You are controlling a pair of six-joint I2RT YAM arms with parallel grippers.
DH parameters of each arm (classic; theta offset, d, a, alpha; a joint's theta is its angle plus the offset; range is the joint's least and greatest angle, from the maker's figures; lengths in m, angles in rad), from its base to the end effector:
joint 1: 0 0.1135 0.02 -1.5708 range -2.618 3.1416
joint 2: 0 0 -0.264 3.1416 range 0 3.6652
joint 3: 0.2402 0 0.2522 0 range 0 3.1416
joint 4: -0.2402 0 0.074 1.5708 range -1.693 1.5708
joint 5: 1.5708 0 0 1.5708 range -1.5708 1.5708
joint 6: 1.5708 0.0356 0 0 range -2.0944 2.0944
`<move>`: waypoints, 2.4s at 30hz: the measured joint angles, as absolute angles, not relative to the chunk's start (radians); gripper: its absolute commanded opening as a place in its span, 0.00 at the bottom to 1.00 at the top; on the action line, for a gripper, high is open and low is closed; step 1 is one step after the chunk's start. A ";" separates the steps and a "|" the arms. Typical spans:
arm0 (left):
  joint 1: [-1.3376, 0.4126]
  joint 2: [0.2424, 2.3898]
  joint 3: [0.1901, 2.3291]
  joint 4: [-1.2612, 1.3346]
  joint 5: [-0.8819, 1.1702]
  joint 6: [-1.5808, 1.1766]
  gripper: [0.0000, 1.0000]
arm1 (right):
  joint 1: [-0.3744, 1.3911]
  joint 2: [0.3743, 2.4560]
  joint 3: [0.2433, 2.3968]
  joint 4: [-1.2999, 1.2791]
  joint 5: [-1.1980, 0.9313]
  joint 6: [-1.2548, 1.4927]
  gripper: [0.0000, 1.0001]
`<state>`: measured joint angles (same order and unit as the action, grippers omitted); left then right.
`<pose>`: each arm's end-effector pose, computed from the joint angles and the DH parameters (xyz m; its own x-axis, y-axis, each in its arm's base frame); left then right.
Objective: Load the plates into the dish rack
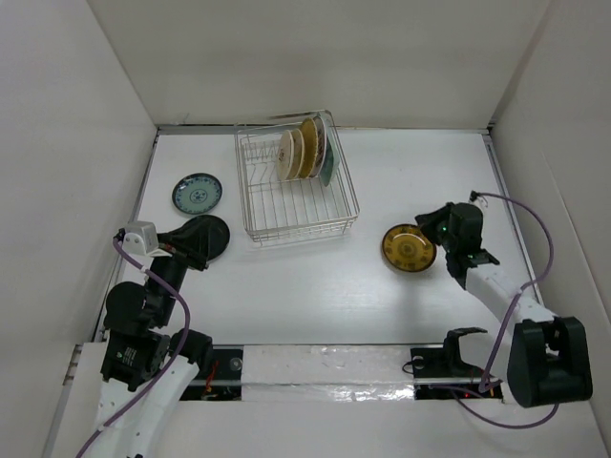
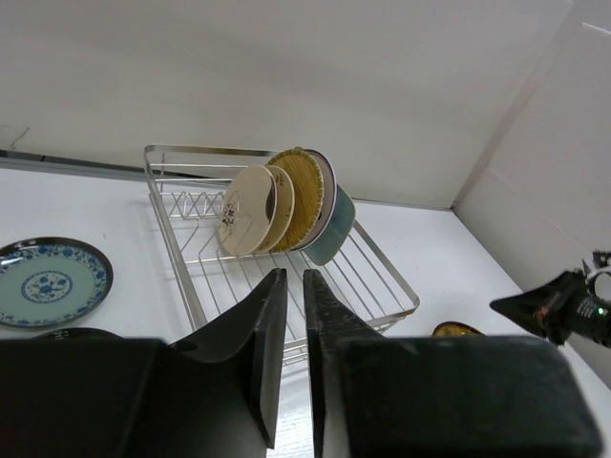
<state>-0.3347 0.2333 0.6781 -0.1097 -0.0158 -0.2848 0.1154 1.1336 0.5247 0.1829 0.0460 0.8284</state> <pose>0.0587 -0.0198 0.3701 0.2098 -0.3704 -0.9049 0.3890 0.8807 -0.2703 0.2418 0.0264 0.2165 -0.3316 0.7026 -0.6296 0.2528 0.7092 0.6582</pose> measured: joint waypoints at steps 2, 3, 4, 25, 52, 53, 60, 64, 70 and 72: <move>-0.335 0.233 0.678 -0.110 -0.016 -0.285 0.04 | 0.047 1.090 0.459 0.158 0.057 0.842 0.07; -0.335 0.233 0.678 -0.110 -0.016 -0.285 0.04 | 0.015 1.086 0.430 0.140 0.058 0.846 0.14; -0.335 0.233 0.678 -0.110 -0.016 -0.285 0.04 | -0.011 1.089 0.406 0.117 0.061 0.851 0.14; -0.335 0.233 0.678 -0.110 -0.019 -0.285 0.08 | -0.114 0.891 0.360 -0.080 0.040 0.778 0.46; -0.335 0.257 0.678 -0.109 -0.017 -0.285 0.13 | 0.146 0.952 0.632 -0.205 0.191 0.665 0.00; -0.335 0.265 0.678 -0.109 -0.017 -0.285 0.13 | 0.211 0.973 0.721 -0.217 0.242 0.651 0.00; -0.334 0.356 0.678 -0.115 -0.050 -0.290 0.00 | 0.596 1.361 1.364 -0.192 0.583 0.487 0.00; -0.328 0.424 0.678 -0.131 -0.088 -0.297 0.00 | 0.701 1.675 1.704 -0.223 0.702 0.393 0.00; -0.310 0.540 0.678 -0.147 -0.100 -0.308 0.00 | 0.789 2.182 2.303 -0.355 0.867 0.279 0.00; -0.305 0.562 0.678 -0.151 -0.099 -0.312 0.00 | 0.809 2.323 2.461 -0.371 0.913 0.233 0.00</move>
